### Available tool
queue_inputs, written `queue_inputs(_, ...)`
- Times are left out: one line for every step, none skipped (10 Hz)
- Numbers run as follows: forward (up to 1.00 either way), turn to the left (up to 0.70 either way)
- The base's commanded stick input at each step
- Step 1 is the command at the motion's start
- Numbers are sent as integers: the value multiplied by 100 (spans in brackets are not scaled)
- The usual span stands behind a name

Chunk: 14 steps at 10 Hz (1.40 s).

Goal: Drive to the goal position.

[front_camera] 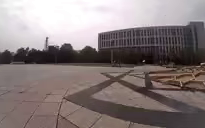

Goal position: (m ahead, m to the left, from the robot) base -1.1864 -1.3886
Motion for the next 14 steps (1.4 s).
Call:
queue_inputs(100,0)
queue_inputs(100,0)
queue_inputs(100,0)
queue_inputs(100,0)
queue_inputs(100,0)
queue_inputs(100,0)
queue_inputs(100,6)
queue_inputs(100,17)
queue_inputs(100,19)
queue_inputs(100,19)
queue_inputs(100,20)
queue_inputs(100,20)
queue_inputs(100,21)
queue_inputs(100,26)
